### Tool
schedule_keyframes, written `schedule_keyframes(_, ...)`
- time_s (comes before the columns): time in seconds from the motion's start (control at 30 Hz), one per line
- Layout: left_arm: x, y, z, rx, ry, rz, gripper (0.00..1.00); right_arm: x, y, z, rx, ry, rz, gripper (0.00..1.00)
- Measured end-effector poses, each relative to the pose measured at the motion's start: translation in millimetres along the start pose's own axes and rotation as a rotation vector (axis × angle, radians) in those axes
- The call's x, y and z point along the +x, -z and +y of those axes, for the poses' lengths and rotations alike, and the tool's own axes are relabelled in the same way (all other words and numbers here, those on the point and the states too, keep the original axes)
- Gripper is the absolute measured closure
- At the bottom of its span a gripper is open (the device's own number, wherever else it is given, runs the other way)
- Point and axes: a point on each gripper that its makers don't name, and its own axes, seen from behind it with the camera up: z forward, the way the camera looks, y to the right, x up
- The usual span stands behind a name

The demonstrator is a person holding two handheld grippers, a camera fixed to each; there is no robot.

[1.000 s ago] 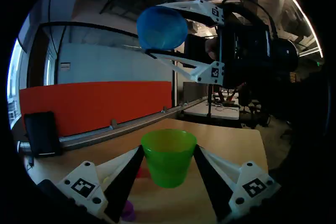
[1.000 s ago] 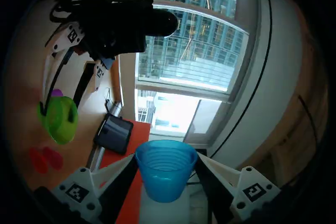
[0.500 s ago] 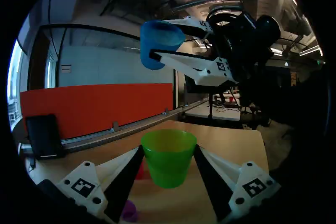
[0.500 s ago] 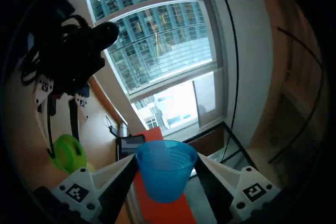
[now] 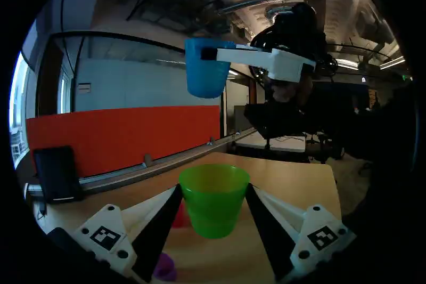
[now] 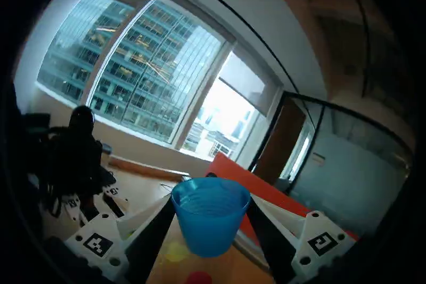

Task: Pour water

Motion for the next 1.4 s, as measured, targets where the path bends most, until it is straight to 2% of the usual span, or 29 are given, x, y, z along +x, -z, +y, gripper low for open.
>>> schedule_keyframes(0.23, 2.4, 1.8, 0.0, 0.004, -0.002, 0.001, 0.15, 4.4, 6.0, -11.3, 0.037, -0.233, -0.001, 0.09)
schedule_keyframes(0.33, 3.7, 2.8, 0.1, 0.005, -0.003, 0.001, 0.15, 6.2, 8.6, -11.6, 0.046, -0.299, 0.000, 0.09)
schedule_keyframes(0.43, 4.5, 3.9, 0.3, 0.005, -0.004, 0.002, 0.15, 5.7, 11.4, -7.9, 0.041, -0.337, 0.002, 0.09)
schedule_keyframes(0.67, 1.5, 7.1, 0.6, 0.011, -0.006, -0.006, 0.15, -14.3, 23.1, -2.3, 0.017, -0.350, -0.023, 0.09)
schedule_keyframes(1.0, -17.6, 12.4, 1.9, 0.009, 0.000, -0.046, 0.15, -56.7, 45.0, -3.0, -0.005, -0.314, -0.081, 0.08)
schedule_keyframes(1.2, -33.3, 12.3, 1.5, 0.006, 0.006, -0.086, 0.15, -89.2, 55.0, -11.5, -0.008, -0.280, -0.129, 0.08)
schedule_keyframes(1.4, -49.1, 11.8, 3.5, 0.003, 0.009, -0.121, 0.15, -115.2, 61.4, -21.6, 0.005, -0.290, -0.160, 0.08)
